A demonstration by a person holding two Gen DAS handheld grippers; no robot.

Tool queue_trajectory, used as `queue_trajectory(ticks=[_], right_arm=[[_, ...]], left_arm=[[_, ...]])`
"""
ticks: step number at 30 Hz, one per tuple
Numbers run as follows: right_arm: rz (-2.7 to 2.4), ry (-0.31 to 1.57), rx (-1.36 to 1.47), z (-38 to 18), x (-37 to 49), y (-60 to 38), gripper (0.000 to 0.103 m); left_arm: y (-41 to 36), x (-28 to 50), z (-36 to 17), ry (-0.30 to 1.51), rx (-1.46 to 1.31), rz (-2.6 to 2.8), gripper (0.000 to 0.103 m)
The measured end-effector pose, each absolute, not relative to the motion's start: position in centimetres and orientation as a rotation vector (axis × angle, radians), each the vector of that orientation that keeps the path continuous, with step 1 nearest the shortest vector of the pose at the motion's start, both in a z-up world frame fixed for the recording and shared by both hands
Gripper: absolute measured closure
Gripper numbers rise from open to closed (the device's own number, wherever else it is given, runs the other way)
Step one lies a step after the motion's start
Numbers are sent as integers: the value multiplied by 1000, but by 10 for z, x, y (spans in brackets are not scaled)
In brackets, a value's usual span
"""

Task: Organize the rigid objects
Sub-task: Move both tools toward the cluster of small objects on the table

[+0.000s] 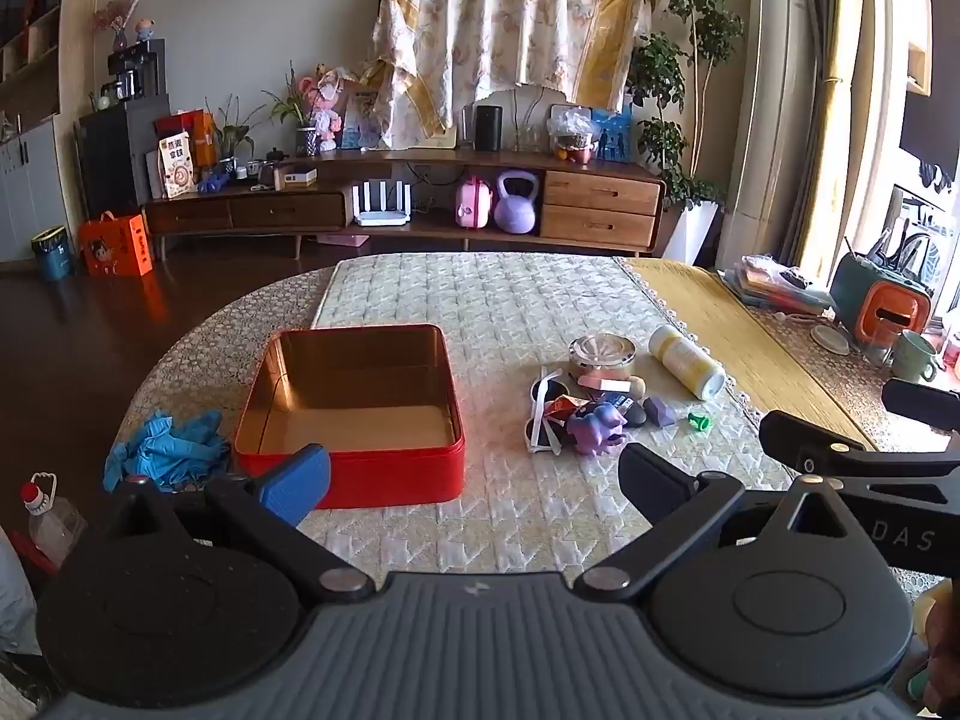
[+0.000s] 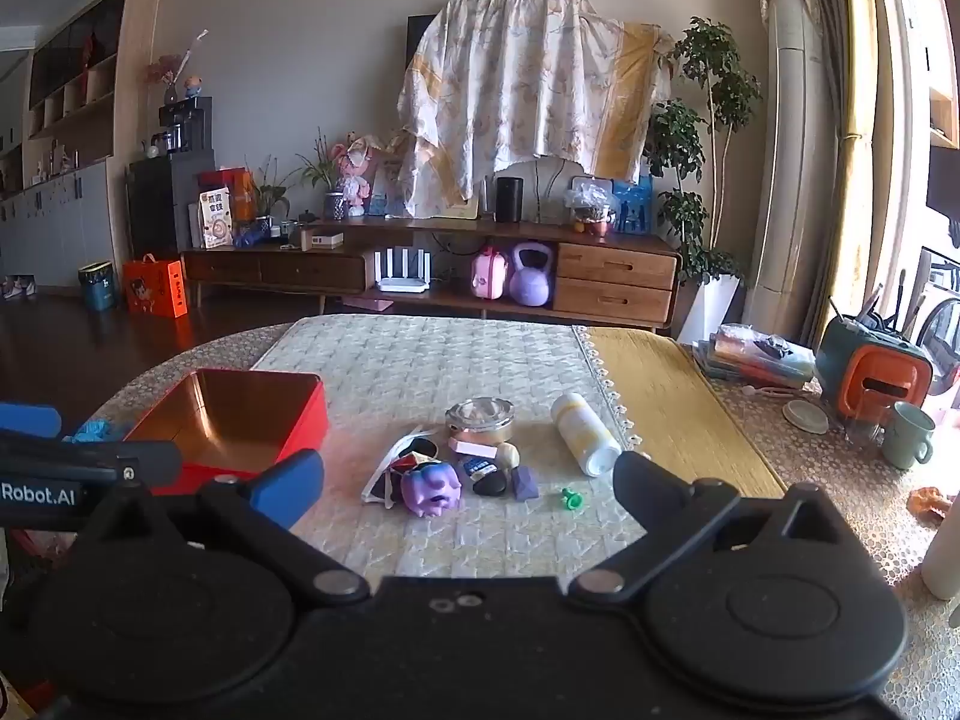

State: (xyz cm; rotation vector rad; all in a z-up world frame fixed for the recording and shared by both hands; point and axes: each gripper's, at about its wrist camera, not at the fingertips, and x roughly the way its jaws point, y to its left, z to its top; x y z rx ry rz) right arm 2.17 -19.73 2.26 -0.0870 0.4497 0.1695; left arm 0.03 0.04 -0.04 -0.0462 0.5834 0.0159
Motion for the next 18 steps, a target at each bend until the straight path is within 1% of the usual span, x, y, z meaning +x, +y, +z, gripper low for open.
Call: queue_trajectory(ticks=[18], right_arm=[[215, 458, -43, 22, 22, -199, 0]], left_arm=[[4, 4, -5, 625, -90, 6, 0]])
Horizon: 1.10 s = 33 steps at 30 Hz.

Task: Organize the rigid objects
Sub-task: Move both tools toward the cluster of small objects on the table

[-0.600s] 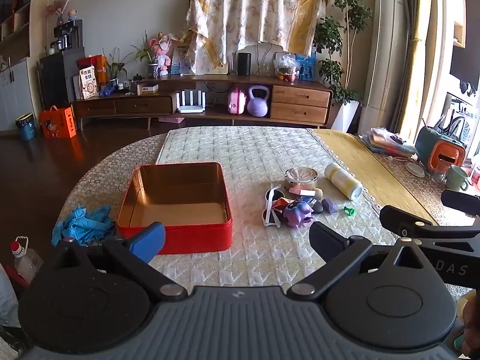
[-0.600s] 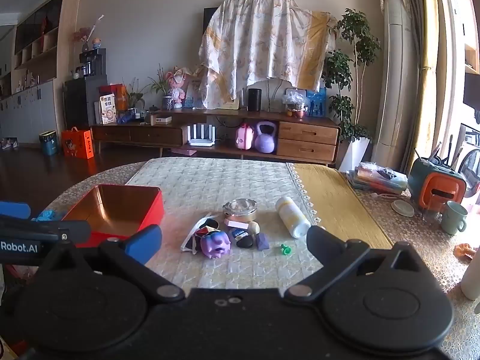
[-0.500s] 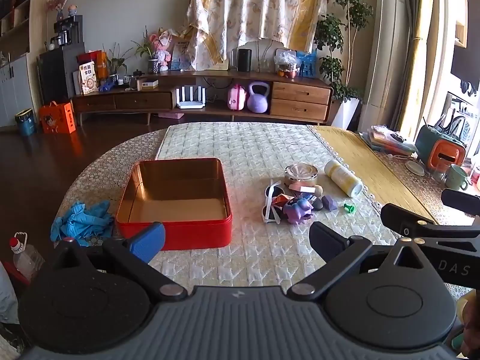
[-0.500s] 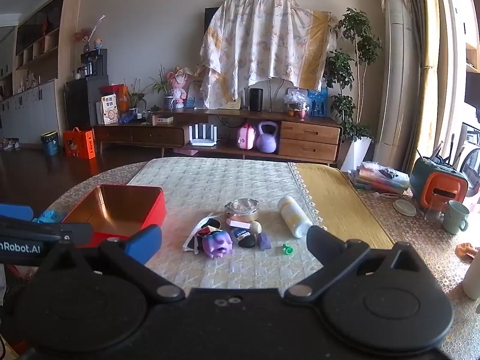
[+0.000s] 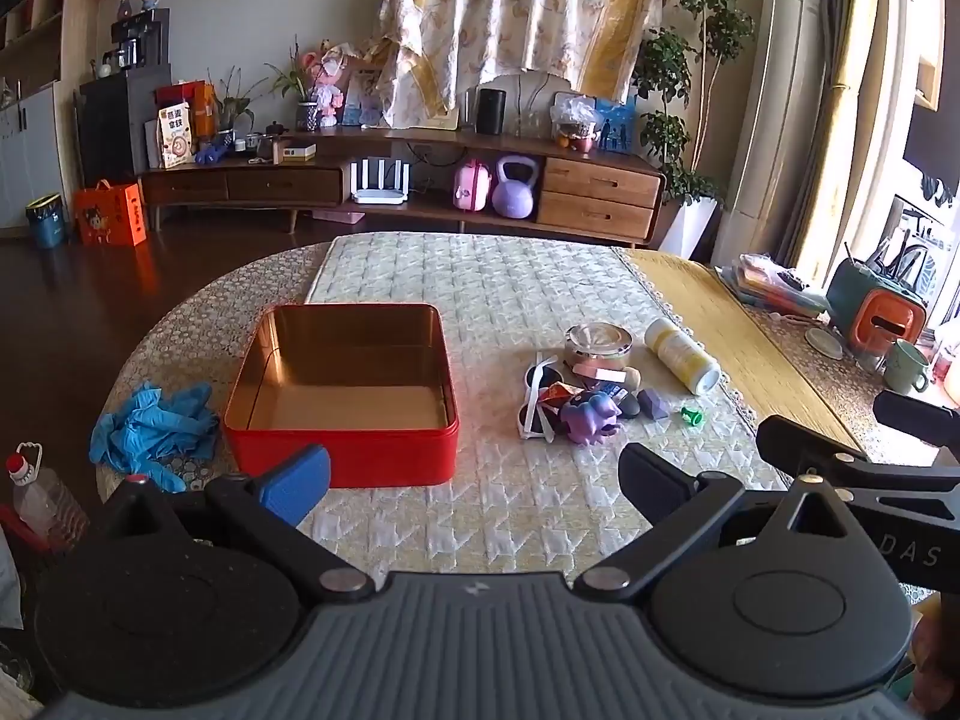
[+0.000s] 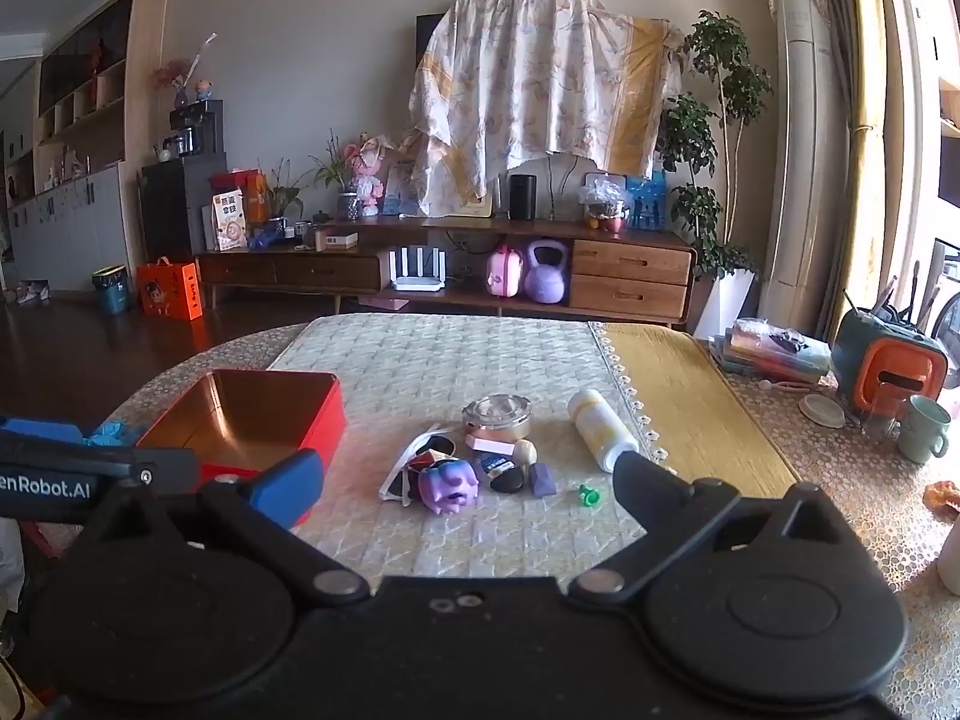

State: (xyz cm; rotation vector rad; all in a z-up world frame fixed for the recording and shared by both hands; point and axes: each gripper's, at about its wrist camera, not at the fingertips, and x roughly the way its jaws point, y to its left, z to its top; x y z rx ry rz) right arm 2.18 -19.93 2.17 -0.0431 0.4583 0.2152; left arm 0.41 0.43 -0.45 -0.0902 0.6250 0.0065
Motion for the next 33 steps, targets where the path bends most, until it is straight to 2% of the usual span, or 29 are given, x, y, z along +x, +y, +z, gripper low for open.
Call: queue_trajectory(ticks=[17, 33], right_arm=[[239, 495, -2, 17, 28, -202, 0], [224, 500, -3, 16, 43, -209, 0]], left_arm=[[9, 7, -11, 631, -95, 9, 0], [12, 42, -14, 668, -121, 16, 0]])
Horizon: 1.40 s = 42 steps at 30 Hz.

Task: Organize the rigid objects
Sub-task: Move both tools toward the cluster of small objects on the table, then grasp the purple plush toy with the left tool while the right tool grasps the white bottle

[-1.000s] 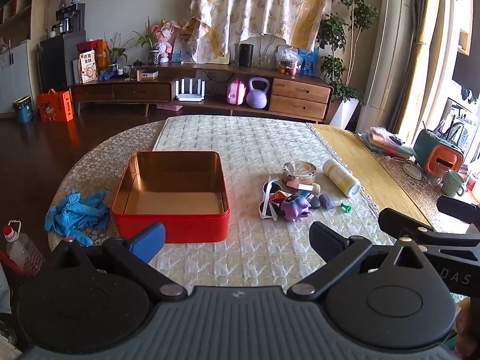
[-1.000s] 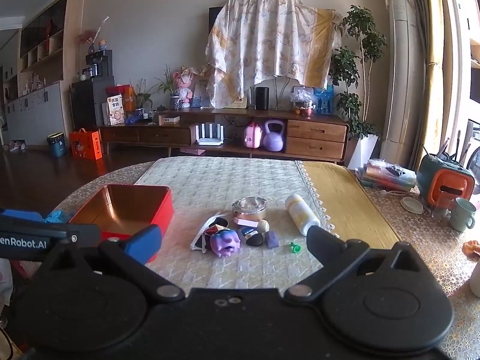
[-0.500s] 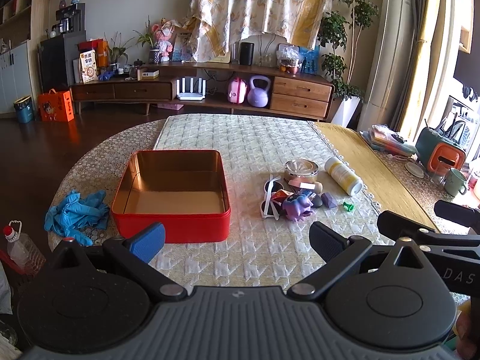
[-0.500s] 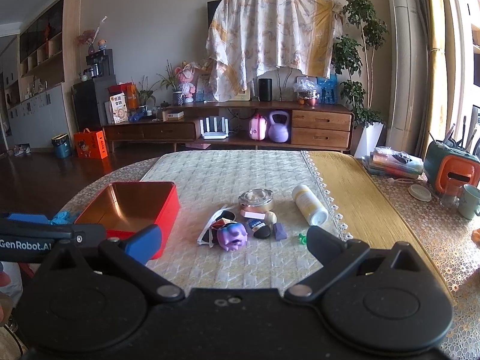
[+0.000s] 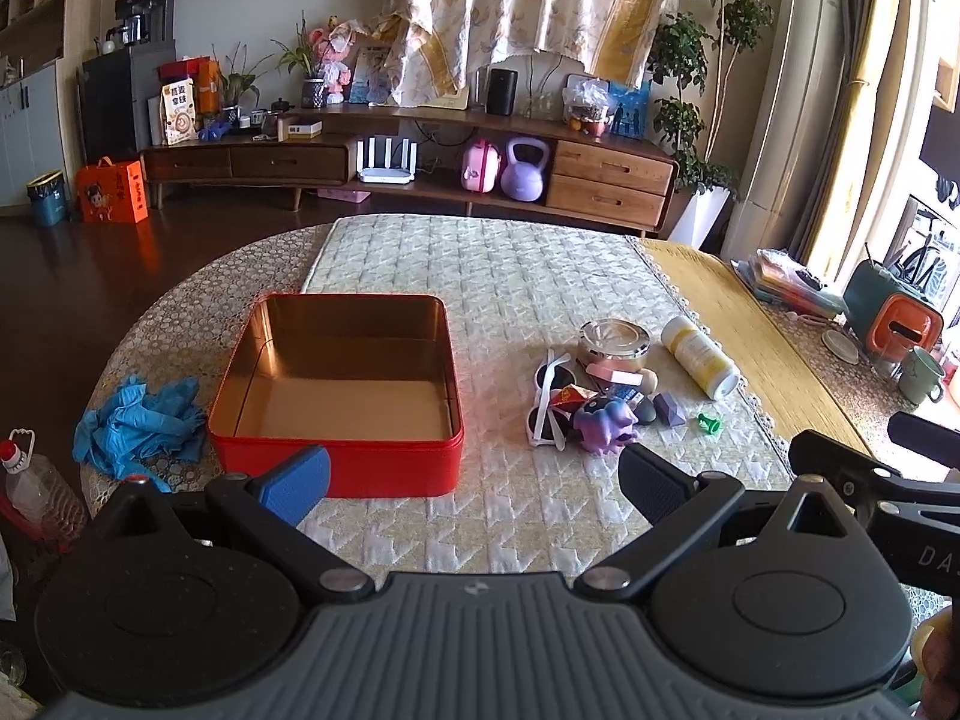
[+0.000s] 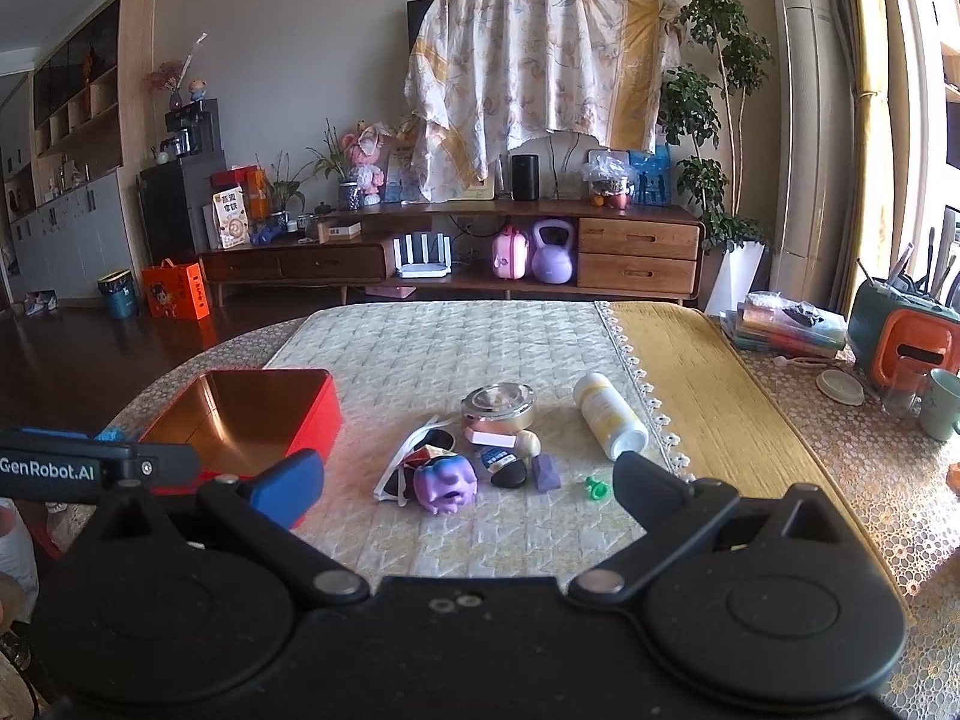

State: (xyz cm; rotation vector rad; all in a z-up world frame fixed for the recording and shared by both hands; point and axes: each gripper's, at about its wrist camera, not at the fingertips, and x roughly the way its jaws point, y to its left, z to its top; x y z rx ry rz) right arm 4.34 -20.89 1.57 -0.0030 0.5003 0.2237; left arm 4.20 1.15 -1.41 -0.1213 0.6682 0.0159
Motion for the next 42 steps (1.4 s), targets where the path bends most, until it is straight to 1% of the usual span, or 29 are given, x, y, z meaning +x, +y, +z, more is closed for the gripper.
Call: queue_trajectory(ticks=[17, 23, 29, 35, 42], right_arm=[[171, 554, -34, 7, 139, -255, 0], [163, 595, -50, -7, 174, -271, 0], [202, 675, -53, -27, 214, -280, 0], [205, 742, -82, -52, 253, -281, 3], [205, 811, -66, -77, 295, -287, 12]], left_arm=[[-15, 127, -20, 719, -110, -39, 0], [-36, 156, -38, 769, -102, -97, 0], [-59, 179, -64, 817, -88, -156, 0], [-76, 199, -90, 846, -58, -172, 0], [-81, 215, -109, 865, -57, -133, 0]])
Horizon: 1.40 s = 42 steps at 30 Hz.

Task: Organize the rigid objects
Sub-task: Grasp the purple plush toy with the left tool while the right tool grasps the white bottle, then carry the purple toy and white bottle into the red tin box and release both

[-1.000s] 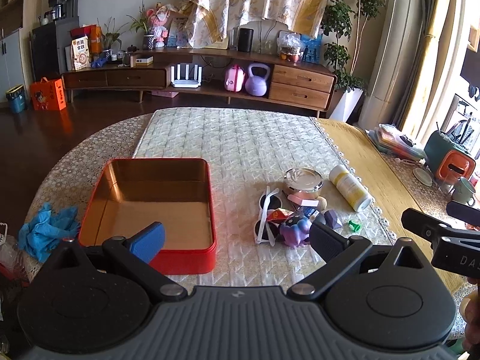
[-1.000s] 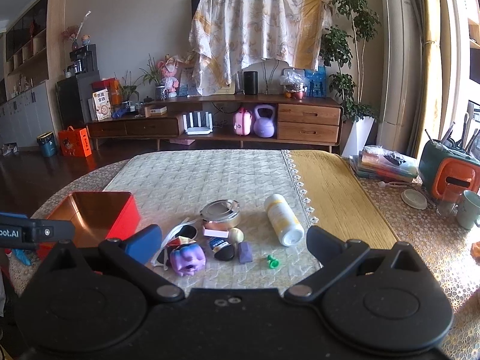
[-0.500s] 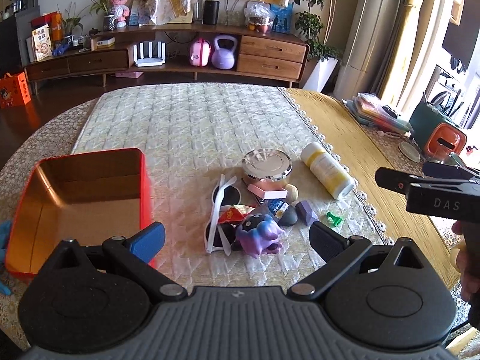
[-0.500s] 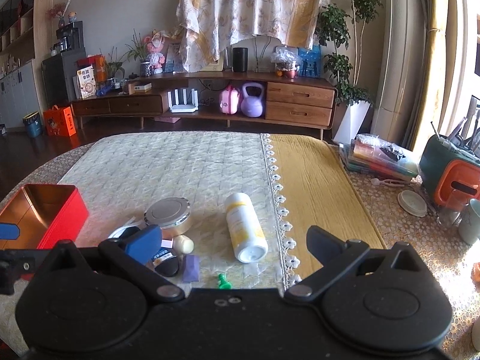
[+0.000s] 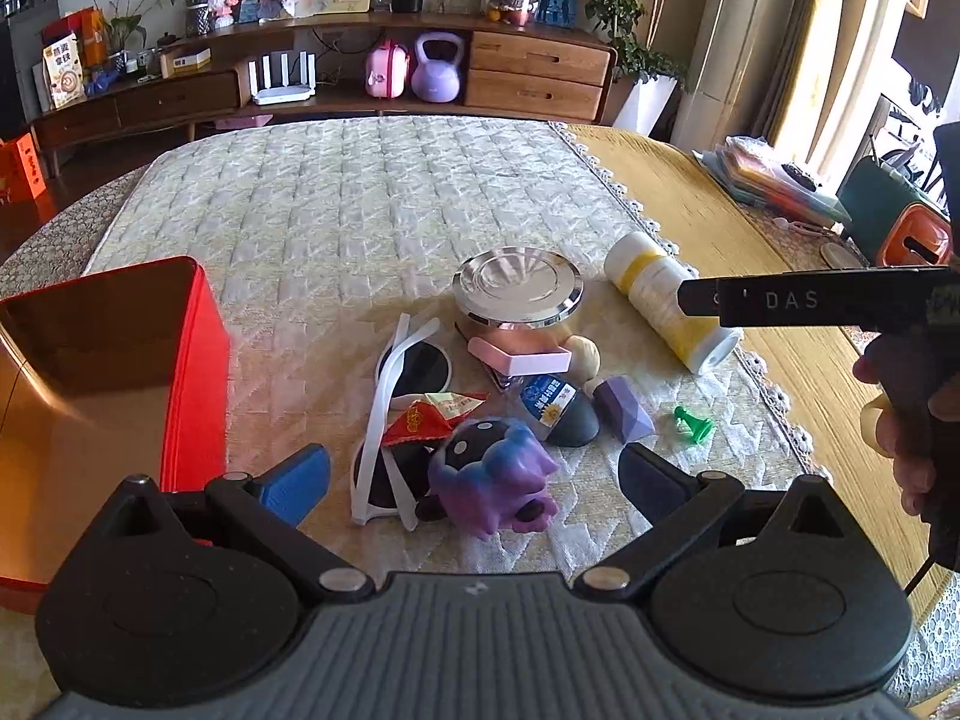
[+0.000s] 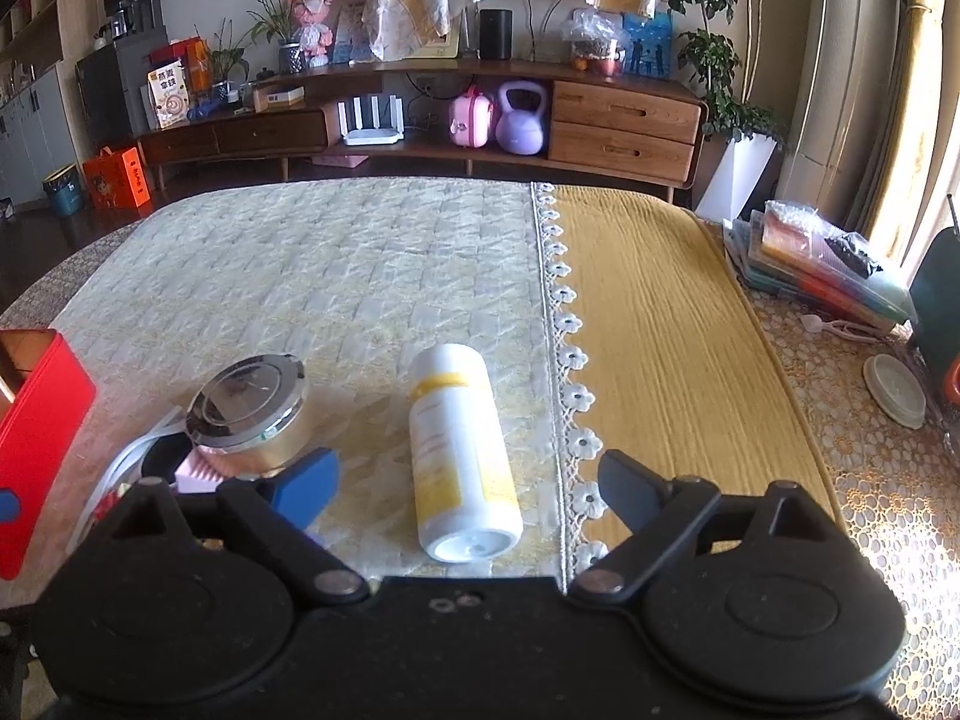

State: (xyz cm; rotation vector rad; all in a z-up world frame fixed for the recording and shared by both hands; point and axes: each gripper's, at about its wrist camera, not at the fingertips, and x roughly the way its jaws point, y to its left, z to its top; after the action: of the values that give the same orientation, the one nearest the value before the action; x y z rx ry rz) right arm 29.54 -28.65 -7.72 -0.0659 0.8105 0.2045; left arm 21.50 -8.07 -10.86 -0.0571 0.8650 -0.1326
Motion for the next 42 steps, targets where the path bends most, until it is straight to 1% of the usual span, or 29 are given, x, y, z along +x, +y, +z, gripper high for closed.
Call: queue_trajectory(ticks=[3, 8, 9, 11, 14, 15, 16, 17, 19, 20, 21, 22, 23, 30, 42], right_arm=[[199, 834, -56, -86, 306, -287, 19], [205, 846, -63, -97, 315, -284, 20], [206, 848, -63, -98, 316, -284, 23], [206, 856, -63, -101, 319, -282, 27], [207, 857, -72, -104, 320, -280, 32], [207, 856, -75, -105, 320, -280, 37], [206, 857, -79, -106, 320, -279, 43], [205, 859, -80, -106, 320, -278, 45], [207, 862, -77, -106, 320, -278, 50], [208, 861, -78, -106, 320, -275, 52], [212, 858, -78, -105, 320, -274, 57], [212, 857, -81, -104, 321, -273, 56], [211, 856, -87, -104, 320, -272, 57], [209, 837, -90, -96, 310, -269, 58], [230, 805, -66, -62, 268, -269, 59]], left_arm=[[-85, 218, -114, 861, -37, -138, 0], [-89, 222, -123, 857, -20, -156, 1], [-91, 222, -124, 854, -12, -158, 2], [-94, 223, -127, 853, 6, -167, 10], [-98, 222, -129, 844, 32, -173, 16], [-99, 222, -129, 837, 41, -174, 18], [-100, 221, -130, 831, 51, -176, 22], [-102, 221, -131, 830, 62, -179, 28], [-104, 221, -133, 835, 82, -180, 36], [-105, 222, -134, 837, 90, -178, 37], [-105, 222, -135, 837, 98, -173, 39], [-104, 222, -136, 835, 103, -170, 44], [-104, 222, -136, 836, 102, -169, 48], [-99, 222, -135, 836, 80, -166, 49], [-87, 209, -121, 848, 26, -188, 50]])
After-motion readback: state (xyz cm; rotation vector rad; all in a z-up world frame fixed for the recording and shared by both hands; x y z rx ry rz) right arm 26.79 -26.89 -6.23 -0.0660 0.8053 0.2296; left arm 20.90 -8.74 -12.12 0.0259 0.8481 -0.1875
